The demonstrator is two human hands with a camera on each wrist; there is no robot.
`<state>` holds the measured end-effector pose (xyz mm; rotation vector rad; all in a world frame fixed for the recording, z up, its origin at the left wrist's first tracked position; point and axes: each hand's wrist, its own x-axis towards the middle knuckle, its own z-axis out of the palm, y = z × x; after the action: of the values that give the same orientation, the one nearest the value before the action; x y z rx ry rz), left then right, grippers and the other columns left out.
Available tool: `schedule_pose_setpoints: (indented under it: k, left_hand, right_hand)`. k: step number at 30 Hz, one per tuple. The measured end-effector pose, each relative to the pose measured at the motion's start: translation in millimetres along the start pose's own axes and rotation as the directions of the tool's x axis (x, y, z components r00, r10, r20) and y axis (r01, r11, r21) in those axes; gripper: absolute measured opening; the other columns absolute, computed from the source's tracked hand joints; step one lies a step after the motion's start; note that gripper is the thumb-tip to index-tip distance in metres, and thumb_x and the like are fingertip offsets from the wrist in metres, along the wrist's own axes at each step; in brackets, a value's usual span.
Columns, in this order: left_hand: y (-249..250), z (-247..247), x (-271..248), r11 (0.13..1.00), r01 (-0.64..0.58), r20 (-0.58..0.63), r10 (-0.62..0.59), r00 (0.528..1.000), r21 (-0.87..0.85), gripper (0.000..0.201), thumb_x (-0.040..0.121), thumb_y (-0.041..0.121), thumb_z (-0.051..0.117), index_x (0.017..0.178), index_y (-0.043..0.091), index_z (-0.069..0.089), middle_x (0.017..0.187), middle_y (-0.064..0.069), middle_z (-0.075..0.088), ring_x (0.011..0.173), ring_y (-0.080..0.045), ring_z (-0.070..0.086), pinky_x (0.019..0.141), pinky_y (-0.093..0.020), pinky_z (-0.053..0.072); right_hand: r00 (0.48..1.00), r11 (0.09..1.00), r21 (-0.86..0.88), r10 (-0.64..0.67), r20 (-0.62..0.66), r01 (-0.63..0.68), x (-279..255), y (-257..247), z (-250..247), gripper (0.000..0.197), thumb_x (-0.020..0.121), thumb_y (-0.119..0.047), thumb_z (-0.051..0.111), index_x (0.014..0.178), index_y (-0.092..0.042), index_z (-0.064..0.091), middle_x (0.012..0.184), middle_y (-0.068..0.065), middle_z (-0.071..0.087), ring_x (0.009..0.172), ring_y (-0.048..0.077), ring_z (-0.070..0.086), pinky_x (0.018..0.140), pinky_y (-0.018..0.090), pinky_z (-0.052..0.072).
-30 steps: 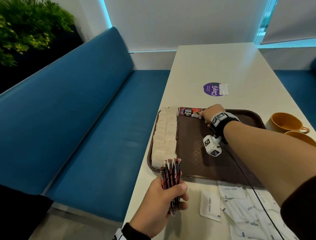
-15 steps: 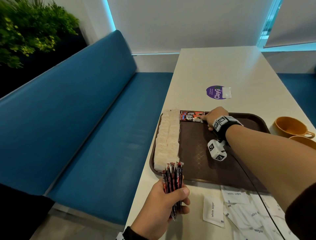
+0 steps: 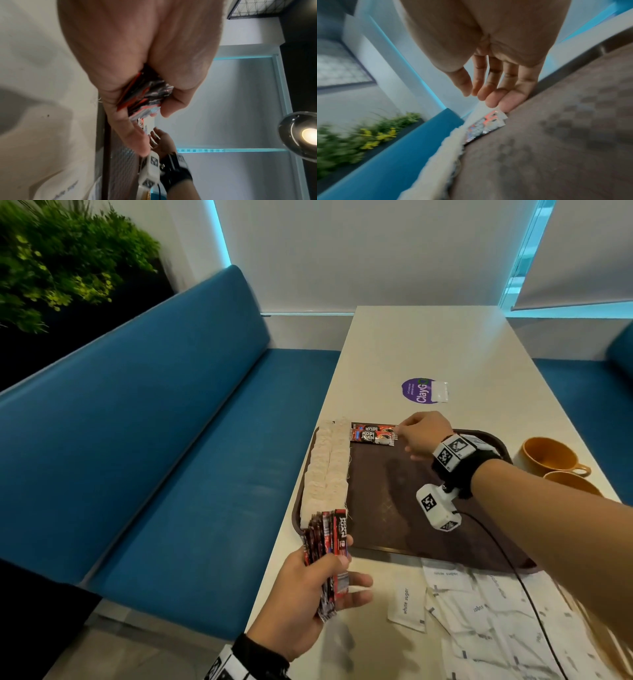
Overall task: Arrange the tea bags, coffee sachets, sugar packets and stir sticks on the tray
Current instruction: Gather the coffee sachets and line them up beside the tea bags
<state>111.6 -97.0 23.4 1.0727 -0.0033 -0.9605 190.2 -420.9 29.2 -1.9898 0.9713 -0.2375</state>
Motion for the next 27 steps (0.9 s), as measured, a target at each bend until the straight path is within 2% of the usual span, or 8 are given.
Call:
schedule_pose_setpoints:
  k: [3, 8, 14, 19, 22, 24, 25, 27]
  left_hand:
    - [3.6, 7.0, -13.0, 1.000, -0.016, 0.022, 0.017, 1.000, -0.013, 0.023, 0.097, -0.005, 0.053, 0.118, -0.010, 0.060, 0.097, -0.022, 0.064, 0.096, -0.049, 0.071, 0.069, -0.054, 0.063]
    - [2.9, 18.9, -33.9, 0.999, -0.033, 0.051, 0.031, 0.998, 0.026, 0.027, 0.092, 0.004, 0.063, 0.117, -0.008, 0.063, 0.101, -0.020, 0.072, 0.095, -0.044, 0.072, 0.064, -0.047, 0.062]
    - [-4.4, 32.1, -56.2, 0.986, -0.071, 0.040, 0.066, 0.997, 0.150, 0.032, 0.086, 0.012, 0.070, 0.115, 0.000, 0.068, 0.105, -0.016, 0.076, 0.081, -0.027, 0.071, 0.056, -0.033, 0.057]
    - [-15.8, 34.8, -67.5, 0.970, -0.073, 0.072, 0.058, 0.996, 0.230, 0.037, 0.078, 0.011, 0.084, 0.111, 0.001, 0.071, 0.097, -0.015, 0.074, 0.072, -0.021, 0.066, 0.053, -0.029, 0.050]
    - [-23.4, 37.0, -74.0, 0.960, -0.047, 0.100, 0.020, 0.995, 0.275, 0.039, 0.074, 0.013, 0.082, 0.109, -0.001, 0.071, 0.088, -0.014, 0.069, 0.068, -0.019, 0.062, 0.052, -0.028, 0.049]
    - [-27.6, 39.1, -78.1, 0.961, -0.038, 0.102, 0.010, 0.995, 0.274, 0.043, 0.077, 0.016, 0.083, 0.111, -0.004, 0.067, 0.088, -0.014, 0.069, 0.068, -0.019, 0.062, 0.053, -0.027, 0.050]
    - [-29.1, 39.7, -79.6, 0.967, -0.037, 0.092, 0.014, 0.996, 0.254, 0.043, 0.081, 0.018, 0.084, 0.112, -0.005, 0.065, 0.089, -0.015, 0.068, 0.068, -0.019, 0.062, 0.053, -0.028, 0.051]
    - [-30.1, 41.1, -83.0, 0.982, -0.023, 0.052, 0.013, 0.999, 0.185, 0.037, 0.086, 0.025, 0.077, 0.109, -0.001, 0.063, 0.093, -0.017, 0.067, 0.068, -0.020, 0.062, 0.053, -0.028, 0.051]
  right_hand:
    - [0.989, 0.988, 0.106, -0.121, 0.084, 0.112, -56.1, -18.1, -23.9, 0.007, 0.093, -0.015, 0.070, 0.088, -0.010, 0.071, 0.078, 0.009, 0.068, 0.060, 0.021, 0.063, 0.050, 0.030, 0.056]
    - [0.941, 0.932, 0.307, -0.263, 0.212, 0.191, -166.6, -22.5, -62.3, 0.011, 0.093, -0.008, 0.071, 0.098, 0.002, 0.071, 0.078, 0.007, 0.066, 0.063, 0.021, 0.061, 0.052, 0.029, 0.050]
    - [0.923, 0.911, 0.390, -0.255, 0.289, 0.130, -268.2, 4.4, -72.3, 0.009, 0.092, -0.015, 0.073, 0.099, -0.009, 0.074, 0.085, 0.015, 0.072, 0.065, 0.019, 0.064, 0.063, 0.031, 0.056]
    - [0.933, 0.857, 0.514, -0.207, 0.295, 0.028, -307.4, 34.6, -53.9, 0.037, 0.077, -0.034, 0.081, 0.105, -0.012, 0.074, 0.084, 0.012, 0.071, 0.063, 0.021, 0.061, 0.056, 0.035, 0.050]
    - [0.918, 0.854, 0.519, -0.233, 0.319, 0.037, -319.4, 45.2, -49.6, 0.024, 0.083, -0.030, 0.080, 0.098, -0.011, 0.078, 0.084, 0.022, 0.070, 0.063, 0.020, 0.059, 0.057, 0.036, 0.048]
    - [0.920, 0.846, 0.532, -0.240, 0.310, 0.042, -324.2, 50.8, -49.2, 0.014, 0.087, -0.023, 0.078, 0.094, -0.012, 0.079, 0.073, 0.020, 0.065, 0.059, 0.019, 0.055, 0.055, 0.034, 0.046]
    - [0.924, 0.832, 0.554, -0.239, 0.298, 0.036, -325.8, 53.2, -49.5, 0.012, 0.087, -0.021, 0.078, 0.094, -0.011, 0.079, 0.069, 0.019, 0.061, 0.056, 0.018, 0.052, 0.053, 0.033, 0.044]
    - [0.931, 0.788, 0.616, -0.237, 0.277, 0.017, -327.8, 56.4, -50.7, 0.016, 0.085, -0.021, 0.078, 0.096, -0.009, 0.078, 0.071, 0.025, 0.053, 0.054, 0.019, 0.043, 0.050, 0.032, 0.040]
